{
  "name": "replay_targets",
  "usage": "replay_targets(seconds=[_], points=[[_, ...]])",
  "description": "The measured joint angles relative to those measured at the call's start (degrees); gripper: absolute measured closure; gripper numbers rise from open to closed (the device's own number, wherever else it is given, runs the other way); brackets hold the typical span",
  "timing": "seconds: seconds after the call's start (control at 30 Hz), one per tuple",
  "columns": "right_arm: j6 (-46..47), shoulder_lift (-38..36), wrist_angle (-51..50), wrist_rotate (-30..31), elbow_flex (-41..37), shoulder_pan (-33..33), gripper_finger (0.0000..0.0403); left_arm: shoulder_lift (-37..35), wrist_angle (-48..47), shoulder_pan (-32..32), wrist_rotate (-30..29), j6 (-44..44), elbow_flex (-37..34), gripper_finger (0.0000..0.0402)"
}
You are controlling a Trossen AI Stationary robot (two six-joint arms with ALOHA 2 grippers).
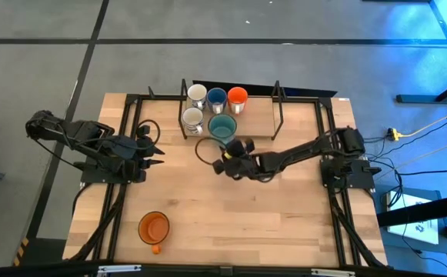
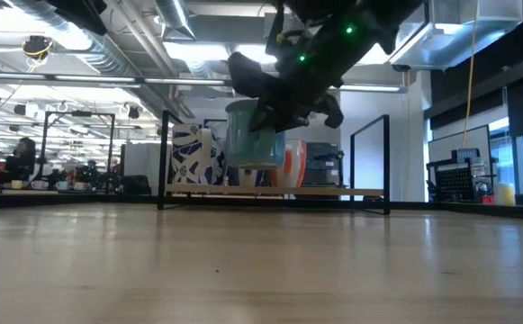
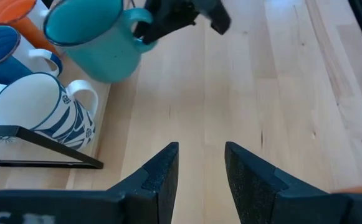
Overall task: Place coffee mugs
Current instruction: Put the green mug on the shelf
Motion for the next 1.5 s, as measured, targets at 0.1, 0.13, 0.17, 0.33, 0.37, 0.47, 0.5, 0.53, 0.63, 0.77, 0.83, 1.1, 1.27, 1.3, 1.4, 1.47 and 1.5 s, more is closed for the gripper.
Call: replay_targets(seconds=[0.1, 0.13, 0.17, 0.33, 0.37, 0.47, 0.5, 0.53, 0.63, 0.77, 0.83, 1.1, 1.27, 1.3, 1.4, 1.47, 1.5], points=[[-0.55, 0.00, 0.24, -1.30, 0.00, -1.92, 0.0344, 0.00, 0.00, -0.01, -0.05, 0.01, 0.00, 0.0276], [-0.59, 0.00, 0.25, -2.22, 0.02, -2.38, 0.0344, 0.00, 0.02, -0.02, -0.21, 0.00, 0.00, 0.0276], [-0.73, 0.03, 0.29, -2.60, 0.00, -2.75, 0.0344, 0.00, 0.02, -0.02, -0.64, 0.00, 0.00, 0.0276], [-3.07, 0.04, 2.23, -2.69, 0.00, -4.07, 0.0344, 0.02, 0.02, 0.00, -1.62, 0.01, 0.00, 0.0276], [-3.38, 0.04, 2.83, -2.72, 0.00, -4.40, 0.0344, 0.00, 0.04, -0.02, -1.62, 0.01, 0.00, 0.0276], [-3.33, 1.09, 5.03, -1.67, 0.11, -4.87, 0.0344, 0.00, 0.25, -0.02, -2.07, 0.32, 0.00, 0.0276], [-3.54, 1.46, 5.38, -1.45, 0.08, -4.85, 0.0344, 0.02, 0.40, -0.02, -2.72, 0.60, 0.00, 0.0276], [-3.52, 1.53, 5.30, -1.91, 0.02, -4.79, 0.0344, 0.01, 0.36, -0.02, -3.43, 0.81, 0.00, 0.0276], [-3.59, 2.82, 7.23, -1.52, 0.40, -4.79, 0.0344, 0.04, 0.37, 0.00, -4.36, 1.06, 0.00, 0.0276], [-3.56, 4.44, 9.27, -2.70, 0.54, -4.79, 0.0346, 0.04, 0.46, -0.02, -4.39, 1.09, 0.02, 0.0276], [-3.60, 4.55, 9.27, -2.52, 0.73, -4.80, 0.0347, -0.02, 0.73, -0.02, -4.42, 1.10, 0.02, 0.0276], [-4.88, 6.26, 11.81, -3.28, 1.22, -6.44, 0.0388, 0.02, 1.18, -0.02, -4.37, 1.94, 0.02, 0.0276], [-6.42, 6.14, 11.90, -5.42, 1.33, -6.73, 0.0388, 0.01, 1.21, -0.01, -4.38, 1.96, 0.02, 0.0276], [-6.86, 6.14, 12.18, -5.74, 1.33, -6.73, 0.0388, 0.00, 1.28, -0.02, -4.39, 1.96, 0.02, 0.0276], [-9.40, 6.14, 13.09, -8.25, 1.31, -6.69, 0.0388, 0.00, 1.27, -0.02, -4.39, 1.97, 0.02, 0.0276], [-10.19, 6.14, 13.72, -10.11, 1.31, -6.57, 0.0388, 0.02, 1.27, -0.02, -4.39, 1.97, 0.02, 0.0276], [-10.59, 6.14, 13.70, -10.70, 1.31, -6.14, 0.0388, 0.02, 1.27, -0.02, -4.39, 1.98, 0.02, 0.0276]])
